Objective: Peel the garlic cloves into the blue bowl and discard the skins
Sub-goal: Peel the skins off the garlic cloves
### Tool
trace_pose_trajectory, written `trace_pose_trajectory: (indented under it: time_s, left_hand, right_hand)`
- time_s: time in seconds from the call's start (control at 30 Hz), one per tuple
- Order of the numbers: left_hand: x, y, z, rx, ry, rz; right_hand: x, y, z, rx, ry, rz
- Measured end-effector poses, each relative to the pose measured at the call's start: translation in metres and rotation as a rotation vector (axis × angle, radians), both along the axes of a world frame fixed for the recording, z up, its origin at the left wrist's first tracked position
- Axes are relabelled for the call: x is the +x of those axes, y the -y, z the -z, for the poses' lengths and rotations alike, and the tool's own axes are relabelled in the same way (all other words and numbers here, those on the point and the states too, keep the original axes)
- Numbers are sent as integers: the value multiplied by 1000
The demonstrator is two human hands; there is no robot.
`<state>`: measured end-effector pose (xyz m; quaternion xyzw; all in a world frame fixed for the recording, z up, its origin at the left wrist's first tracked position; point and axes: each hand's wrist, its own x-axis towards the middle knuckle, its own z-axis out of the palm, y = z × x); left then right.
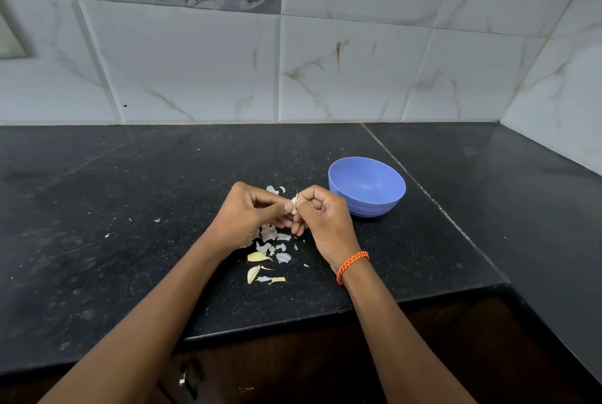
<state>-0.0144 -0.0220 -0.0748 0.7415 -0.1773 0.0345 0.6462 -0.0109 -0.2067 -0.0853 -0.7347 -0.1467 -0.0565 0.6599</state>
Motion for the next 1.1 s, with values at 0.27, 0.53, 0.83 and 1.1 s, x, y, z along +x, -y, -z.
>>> trace_pose_trajectory:
  time_s: [0.27,0.53,0.83,1.1]
  left_hand:
    - [-1,1,-2,20,-31,18]
    - [4,1,0,73,-14,-60]
    - [9,3,6,26,-48,-201]
    - [13,1,10,111,9,-193]
  right_hand:
    - [-2,-2,1,-80,81,78]
    - [-4,-2,0,-47,40,84]
    - [0,-4,2,-140,28,275]
    - [-8,-8,1,-450,473,157]
